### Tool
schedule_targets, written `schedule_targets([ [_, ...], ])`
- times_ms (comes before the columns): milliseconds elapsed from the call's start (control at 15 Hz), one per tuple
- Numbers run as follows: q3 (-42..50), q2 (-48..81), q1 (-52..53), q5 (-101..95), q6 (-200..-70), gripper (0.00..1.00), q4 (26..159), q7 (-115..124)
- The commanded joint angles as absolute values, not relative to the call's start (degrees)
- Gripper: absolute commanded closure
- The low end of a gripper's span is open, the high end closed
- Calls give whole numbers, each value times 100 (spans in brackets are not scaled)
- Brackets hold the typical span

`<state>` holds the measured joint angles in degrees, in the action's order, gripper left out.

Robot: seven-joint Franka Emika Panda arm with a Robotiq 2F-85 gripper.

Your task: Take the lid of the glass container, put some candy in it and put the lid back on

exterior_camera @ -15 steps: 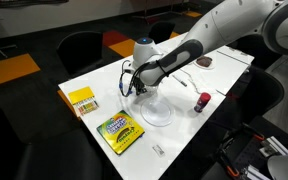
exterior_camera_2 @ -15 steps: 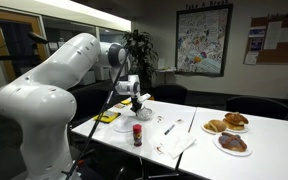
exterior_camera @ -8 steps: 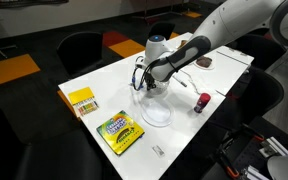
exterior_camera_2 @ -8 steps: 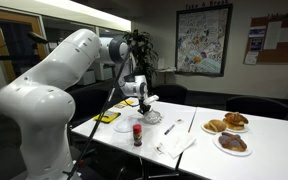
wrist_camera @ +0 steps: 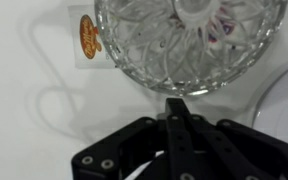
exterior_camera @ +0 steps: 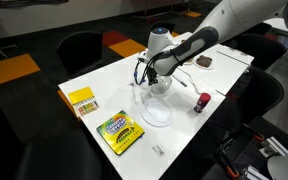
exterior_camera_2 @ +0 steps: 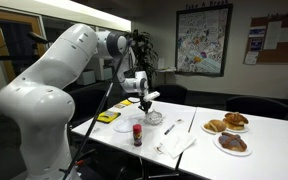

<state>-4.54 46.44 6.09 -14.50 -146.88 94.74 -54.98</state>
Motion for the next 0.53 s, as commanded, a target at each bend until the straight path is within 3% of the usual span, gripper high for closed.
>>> schedule_targets([
  [0, -602, 4177, 541, -1525, -14369, 100, 9759, -5389],
  [200, -723, 3960, 521, -1444, -14072, 100, 9761, -5384],
  [267, -739, 3877, 536, -1440, -13992, 74, 9763, -5354],
  [333, -772, 3808, 525, -1425, -13925, 72, 9771, -5368],
  [467, -804, 3651, 544, -1416, -13788, 59, 9780, -5319],
])
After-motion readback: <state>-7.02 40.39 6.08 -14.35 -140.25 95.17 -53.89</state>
